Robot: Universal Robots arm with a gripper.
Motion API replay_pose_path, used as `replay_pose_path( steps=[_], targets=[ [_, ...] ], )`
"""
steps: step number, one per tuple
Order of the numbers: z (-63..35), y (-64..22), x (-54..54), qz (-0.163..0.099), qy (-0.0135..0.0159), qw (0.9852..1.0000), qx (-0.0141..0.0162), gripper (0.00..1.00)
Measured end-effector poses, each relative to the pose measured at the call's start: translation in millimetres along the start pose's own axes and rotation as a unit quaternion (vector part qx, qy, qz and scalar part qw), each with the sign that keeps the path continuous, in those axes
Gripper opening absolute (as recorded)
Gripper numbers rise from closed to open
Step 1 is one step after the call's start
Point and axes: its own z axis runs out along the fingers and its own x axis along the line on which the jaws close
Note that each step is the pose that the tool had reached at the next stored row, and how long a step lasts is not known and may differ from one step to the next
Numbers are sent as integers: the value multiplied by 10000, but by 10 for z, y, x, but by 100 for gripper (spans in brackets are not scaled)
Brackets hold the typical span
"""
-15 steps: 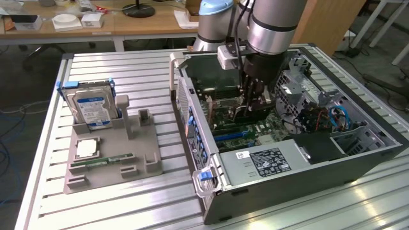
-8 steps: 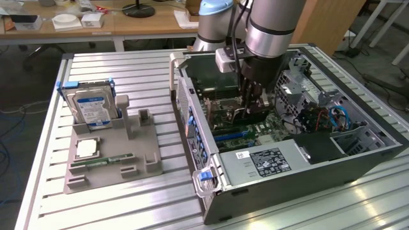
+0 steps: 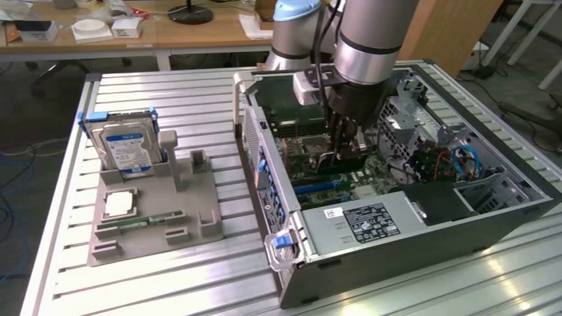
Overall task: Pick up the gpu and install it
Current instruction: 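Insert the gpu into the slot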
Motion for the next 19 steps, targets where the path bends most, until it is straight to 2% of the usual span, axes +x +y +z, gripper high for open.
replay_pose_path(
  steps=[12, 19],
  targets=[
    [159, 35, 6, 0, 0, 10000, 0, 26],
    [187, 48, 8, 0, 0, 10000, 0, 26]
  ],
)
